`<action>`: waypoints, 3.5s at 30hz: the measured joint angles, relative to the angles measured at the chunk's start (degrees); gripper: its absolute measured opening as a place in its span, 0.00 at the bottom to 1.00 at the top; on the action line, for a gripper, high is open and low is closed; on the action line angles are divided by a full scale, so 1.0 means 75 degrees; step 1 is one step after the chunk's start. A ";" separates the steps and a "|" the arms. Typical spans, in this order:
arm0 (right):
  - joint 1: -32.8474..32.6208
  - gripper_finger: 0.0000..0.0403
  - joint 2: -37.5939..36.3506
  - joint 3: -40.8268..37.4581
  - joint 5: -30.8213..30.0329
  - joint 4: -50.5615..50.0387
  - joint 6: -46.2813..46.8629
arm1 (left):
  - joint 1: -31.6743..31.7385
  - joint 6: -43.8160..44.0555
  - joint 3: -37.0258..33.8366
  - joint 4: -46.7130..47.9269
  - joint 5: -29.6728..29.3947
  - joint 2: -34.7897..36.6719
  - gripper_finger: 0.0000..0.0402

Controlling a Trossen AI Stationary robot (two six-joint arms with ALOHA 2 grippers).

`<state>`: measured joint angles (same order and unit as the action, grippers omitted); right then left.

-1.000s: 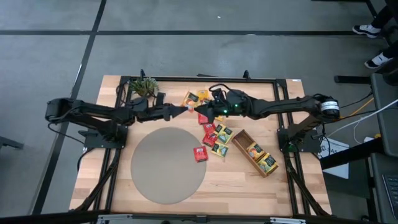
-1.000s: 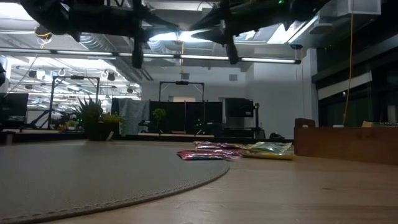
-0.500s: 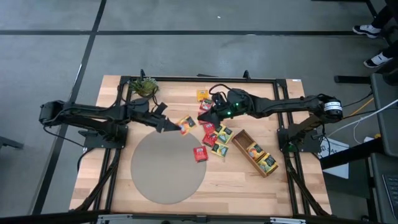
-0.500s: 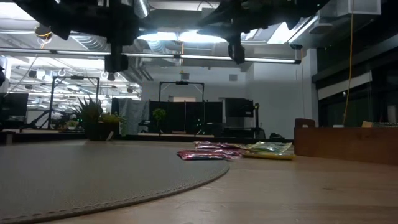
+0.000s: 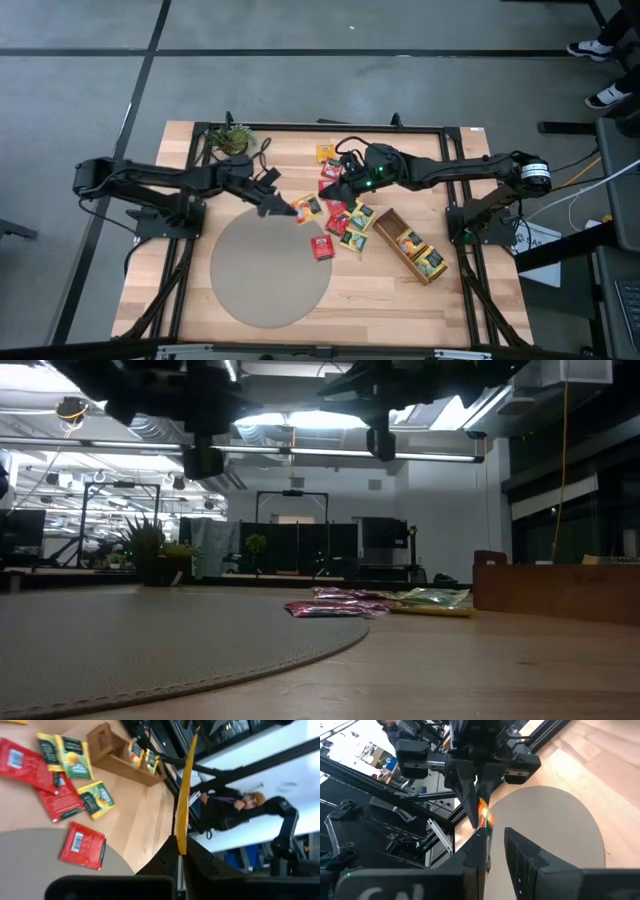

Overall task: Pick & Place Tea
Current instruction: Put the orange tea bag into the middle section of the wooden organizer

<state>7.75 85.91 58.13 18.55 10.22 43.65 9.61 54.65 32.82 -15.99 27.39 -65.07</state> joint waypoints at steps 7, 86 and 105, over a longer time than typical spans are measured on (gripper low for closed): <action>0.0003 0.17 0.0000 0.0000 0.0403 -0.0197 0.0141 | 0.0000 -0.0468 0.0560 -0.0004 0.0183 -0.0661 0.01; -0.3663 0.01 -0.3066 -0.1718 -0.2067 -0.9010 0.3840 | 0.0277 -0.1189 0.0784 -0.0006 0.0132 -0.0794 0.29; -0.3660 0.11 -0.3016 -0.2057 -0.2080 -0.8885 0.3970 | 0.0277 -0.1187 0.0781 -0.0006 0.0106 -0.0794 0.30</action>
<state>-19.70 63.29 42.70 2.95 -56.42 73.43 11.68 45.75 38.68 -16.03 28.18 -71.02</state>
